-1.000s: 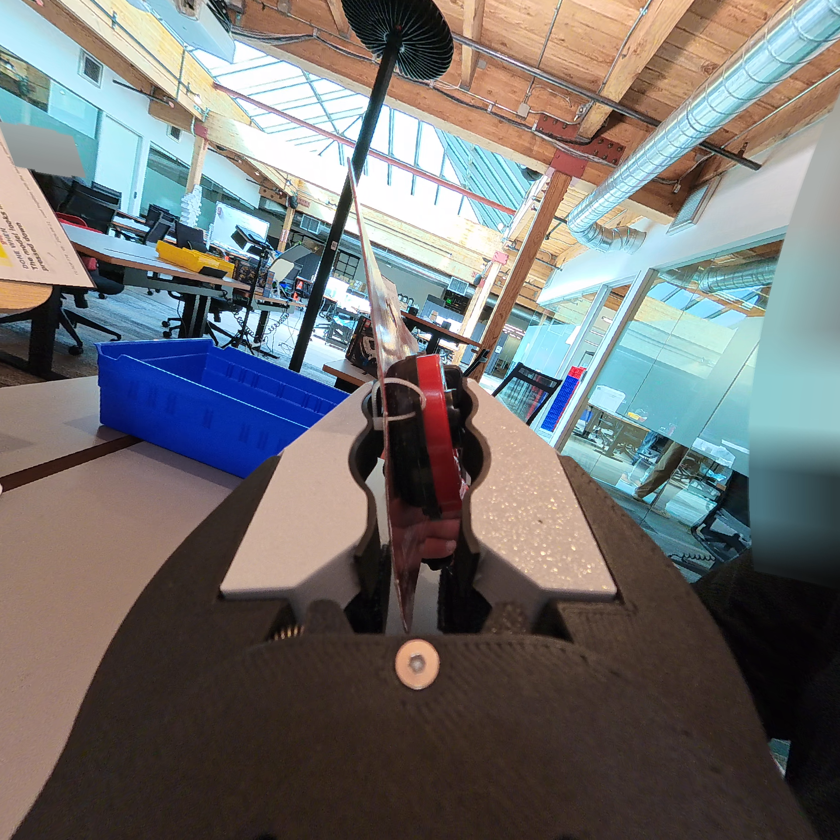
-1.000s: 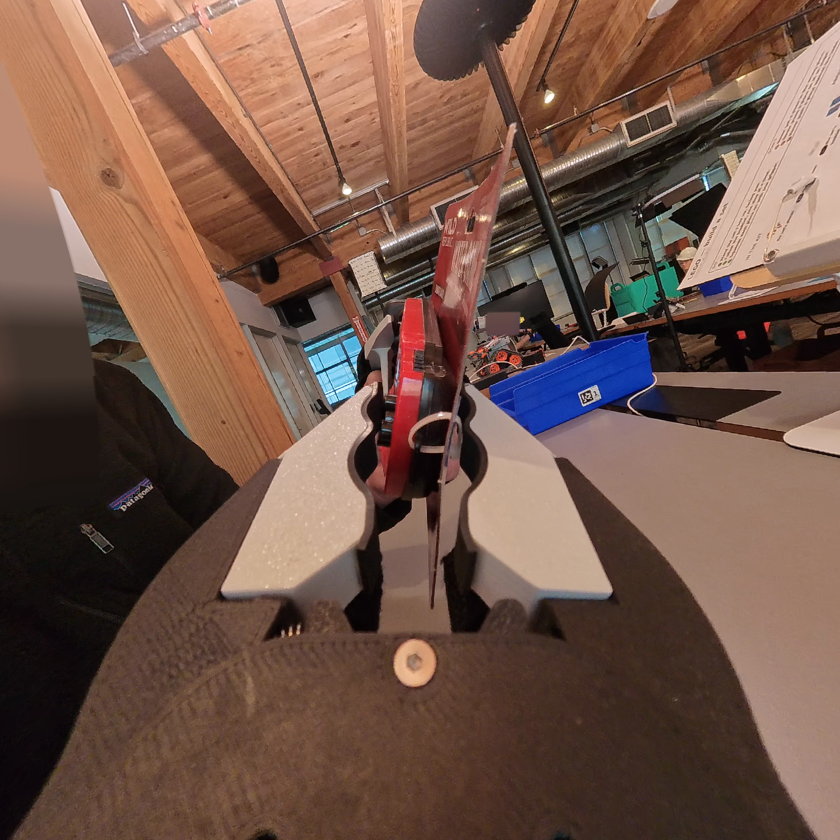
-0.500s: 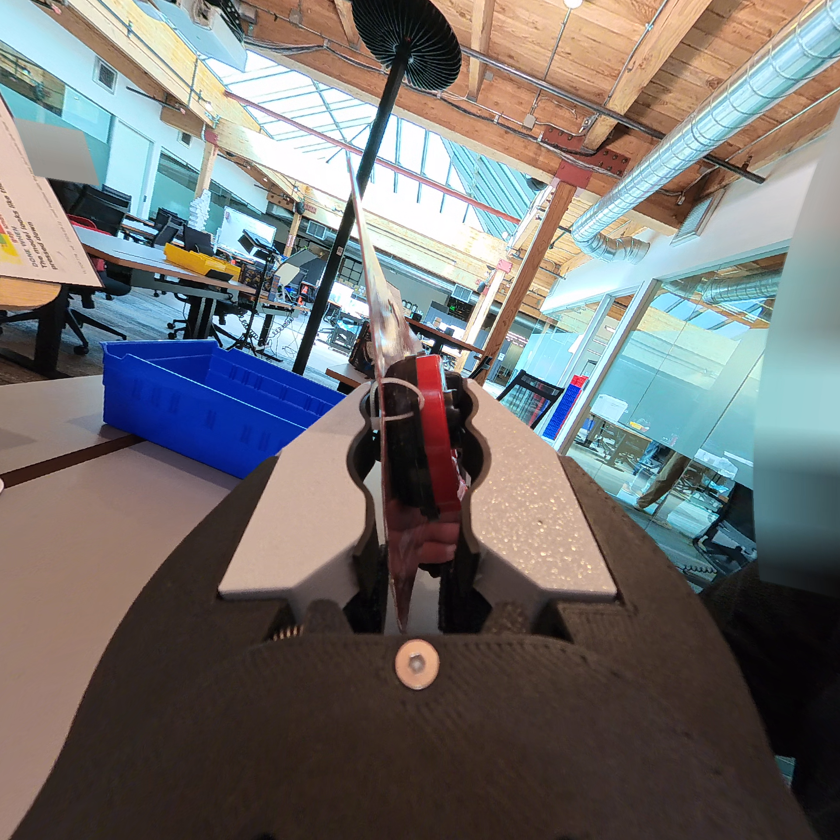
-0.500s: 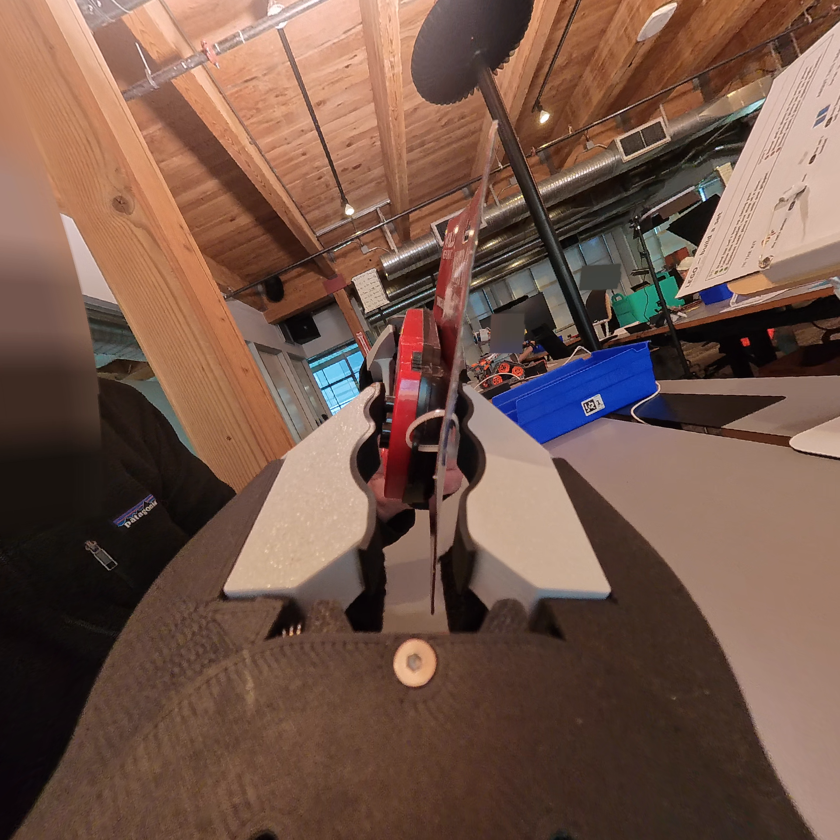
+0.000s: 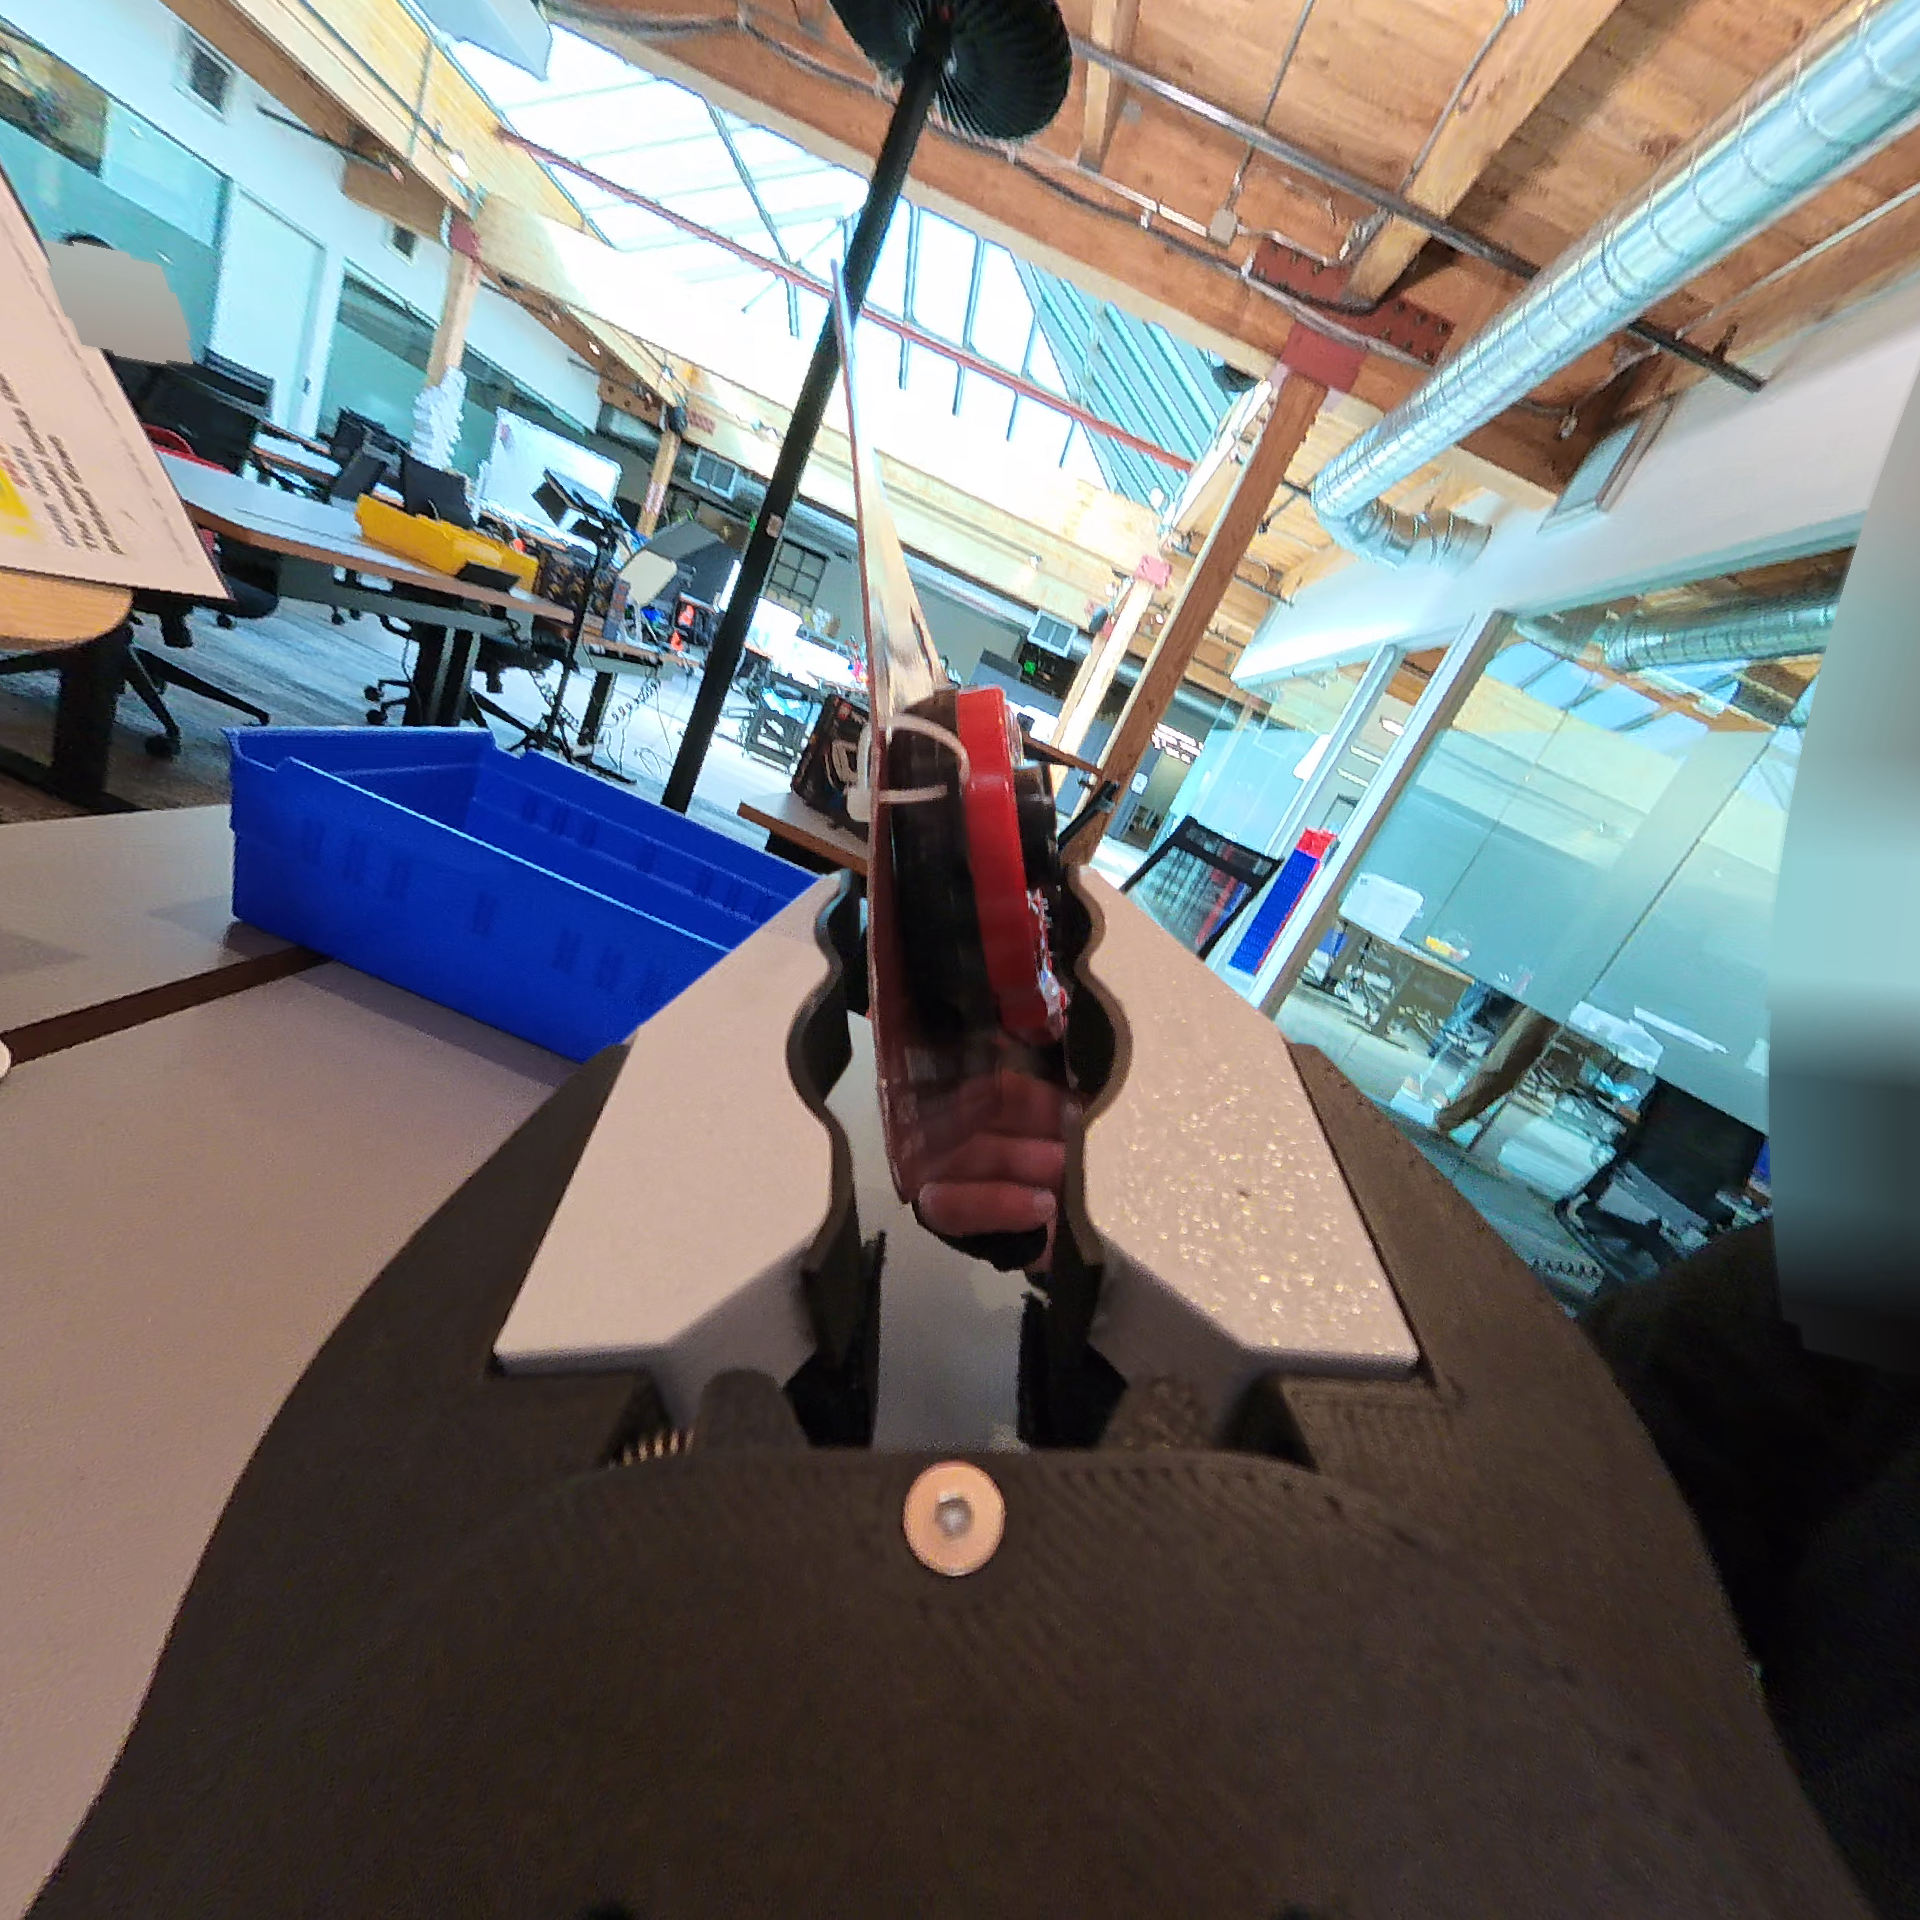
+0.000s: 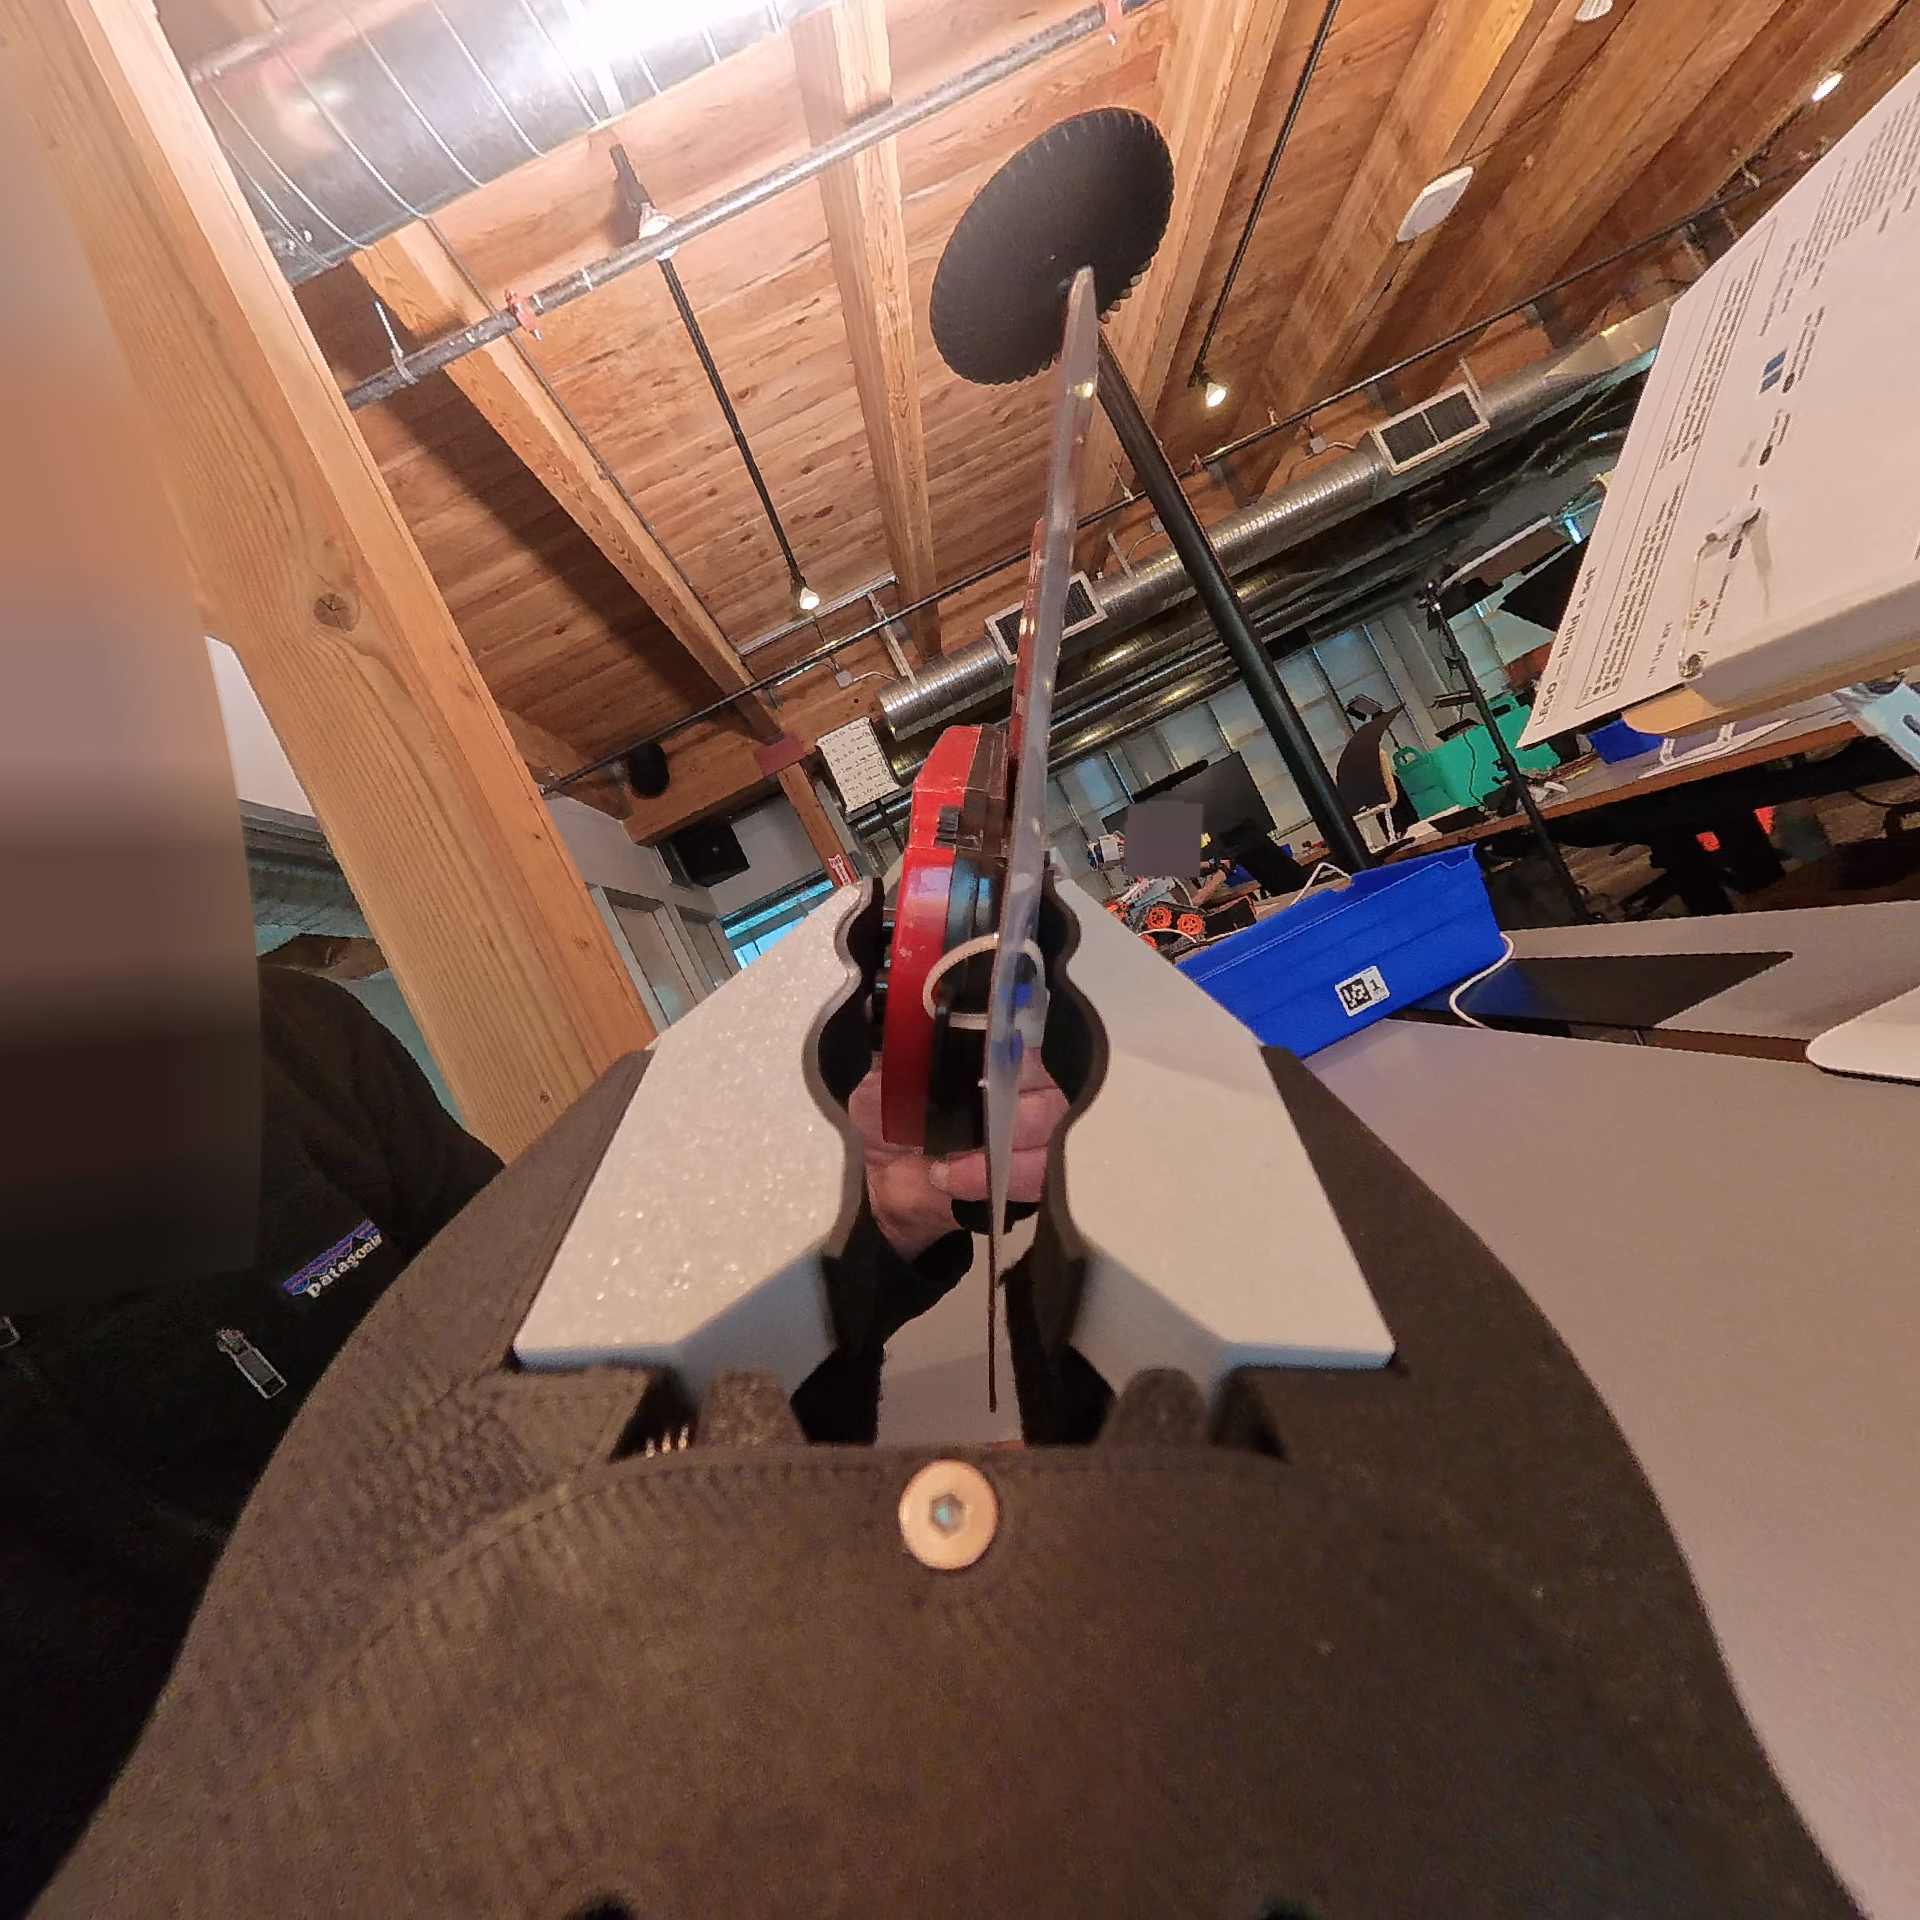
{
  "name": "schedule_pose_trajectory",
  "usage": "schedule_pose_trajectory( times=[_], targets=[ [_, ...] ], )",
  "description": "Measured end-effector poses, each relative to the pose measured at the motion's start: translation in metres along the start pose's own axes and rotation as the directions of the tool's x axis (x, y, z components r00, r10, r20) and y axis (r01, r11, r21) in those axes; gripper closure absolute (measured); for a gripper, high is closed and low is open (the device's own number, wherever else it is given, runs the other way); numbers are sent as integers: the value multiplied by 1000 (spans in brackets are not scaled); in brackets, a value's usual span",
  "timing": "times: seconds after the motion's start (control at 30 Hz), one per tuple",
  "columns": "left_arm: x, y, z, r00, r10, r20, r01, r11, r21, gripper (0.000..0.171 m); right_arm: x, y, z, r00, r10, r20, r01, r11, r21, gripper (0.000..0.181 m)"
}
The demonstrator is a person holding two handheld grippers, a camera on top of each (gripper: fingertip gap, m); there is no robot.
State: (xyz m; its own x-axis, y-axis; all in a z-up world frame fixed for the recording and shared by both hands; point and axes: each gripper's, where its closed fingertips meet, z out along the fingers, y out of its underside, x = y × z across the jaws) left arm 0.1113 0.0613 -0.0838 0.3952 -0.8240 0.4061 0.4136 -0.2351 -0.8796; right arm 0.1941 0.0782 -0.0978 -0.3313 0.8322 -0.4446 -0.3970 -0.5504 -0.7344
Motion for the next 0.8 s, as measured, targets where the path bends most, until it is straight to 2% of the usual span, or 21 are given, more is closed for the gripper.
schedule_pose_trajectory(
  times=[0.1,0.27,0.4,0.6,0.8],
  targets=[
    [3,7,2,1000,8,-24,-9,999,-35,145,-1,-2,-1,1000,2,0,-2,1000,1,155],
    [1,10,4,999,-32,-41,31,999,-21,146,0,-5,-2,999,2,-33,-3,1000,-14,154],
    [-5,7,5,991,-116,-66,121,990,71,147,2,-10,0,997,15,-69,-15,1000,-1,152],
    [-6,4,10,962,-243,-122,264,941,209,147,-8,-22,3,996,-15,-84,17,1000,24,142],
    [-4,-11,4,949,-269,-164,311,887,340,148,-13,-18,13,993,-64,-97,65,998,6,144]
  ],
)
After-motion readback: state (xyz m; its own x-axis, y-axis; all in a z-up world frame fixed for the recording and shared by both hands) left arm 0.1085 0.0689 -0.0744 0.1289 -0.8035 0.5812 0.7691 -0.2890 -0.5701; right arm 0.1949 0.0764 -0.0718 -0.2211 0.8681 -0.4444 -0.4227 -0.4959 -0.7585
